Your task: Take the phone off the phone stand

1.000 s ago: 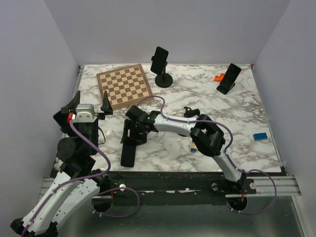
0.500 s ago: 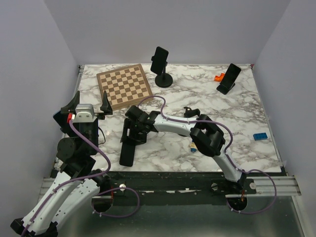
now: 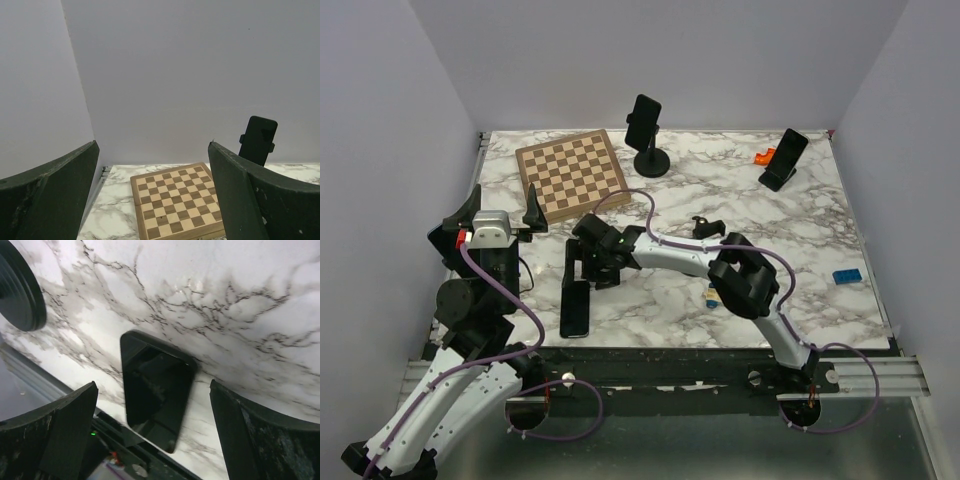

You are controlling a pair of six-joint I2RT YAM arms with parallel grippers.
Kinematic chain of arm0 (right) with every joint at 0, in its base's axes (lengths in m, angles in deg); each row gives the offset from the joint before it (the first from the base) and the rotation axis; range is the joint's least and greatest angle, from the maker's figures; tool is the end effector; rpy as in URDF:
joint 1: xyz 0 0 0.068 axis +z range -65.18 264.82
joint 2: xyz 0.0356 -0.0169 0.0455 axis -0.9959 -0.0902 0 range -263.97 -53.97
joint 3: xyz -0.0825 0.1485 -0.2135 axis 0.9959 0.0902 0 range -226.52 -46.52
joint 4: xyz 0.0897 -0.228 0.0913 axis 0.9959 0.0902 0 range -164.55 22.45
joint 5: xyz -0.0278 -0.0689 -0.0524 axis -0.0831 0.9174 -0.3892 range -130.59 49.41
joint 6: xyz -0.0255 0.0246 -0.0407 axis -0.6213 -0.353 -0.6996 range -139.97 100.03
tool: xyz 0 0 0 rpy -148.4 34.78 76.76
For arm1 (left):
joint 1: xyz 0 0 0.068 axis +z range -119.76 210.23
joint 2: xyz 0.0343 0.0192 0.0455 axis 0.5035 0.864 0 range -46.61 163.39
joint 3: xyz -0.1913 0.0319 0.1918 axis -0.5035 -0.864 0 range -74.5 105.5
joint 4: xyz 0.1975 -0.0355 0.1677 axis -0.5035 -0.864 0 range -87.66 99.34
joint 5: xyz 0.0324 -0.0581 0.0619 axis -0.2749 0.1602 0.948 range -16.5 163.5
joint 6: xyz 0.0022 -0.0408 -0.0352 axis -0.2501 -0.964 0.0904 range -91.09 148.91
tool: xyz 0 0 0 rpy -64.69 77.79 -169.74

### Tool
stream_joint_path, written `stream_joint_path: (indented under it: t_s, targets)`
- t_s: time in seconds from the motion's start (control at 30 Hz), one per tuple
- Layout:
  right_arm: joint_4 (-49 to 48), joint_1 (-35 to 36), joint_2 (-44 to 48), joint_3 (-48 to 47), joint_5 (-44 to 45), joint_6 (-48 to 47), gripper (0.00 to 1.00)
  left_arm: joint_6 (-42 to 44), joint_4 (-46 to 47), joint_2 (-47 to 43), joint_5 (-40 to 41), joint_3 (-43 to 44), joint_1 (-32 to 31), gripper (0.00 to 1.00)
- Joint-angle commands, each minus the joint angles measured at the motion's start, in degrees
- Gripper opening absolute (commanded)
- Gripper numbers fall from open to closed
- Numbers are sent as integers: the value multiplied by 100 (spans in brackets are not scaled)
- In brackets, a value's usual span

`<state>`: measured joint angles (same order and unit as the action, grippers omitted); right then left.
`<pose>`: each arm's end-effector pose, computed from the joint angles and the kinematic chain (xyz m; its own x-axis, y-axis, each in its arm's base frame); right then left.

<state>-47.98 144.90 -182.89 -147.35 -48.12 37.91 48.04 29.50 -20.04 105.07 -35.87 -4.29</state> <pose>0.2422 0.4301 0.1673 -0.9761 -0.0127 -0.2169 -0.1322 0.8268 0.5467 0.0923 -0.0409 0.3970 0.4537 0.0269 -0.8907 -0.0326 0.9994 0.0135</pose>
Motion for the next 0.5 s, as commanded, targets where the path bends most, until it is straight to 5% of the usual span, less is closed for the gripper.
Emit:
stream_joint_path:
  t_s: [0.0, 0.27, 0.47]
  targets:
    - [192, 44, 804, 437, 804, -1202, 100, 82, 150, -85, 192, -69, -6, 98]
    - [-1323, 41, 4154, 3267, 1984, -2990, 100, -14, 113, -137, 159, -57, -19, 98]
    - [-1688, 46, 6144, 4227, 2935, -3482, 100, -111, 50, -111, 129, -39, -71, 97]
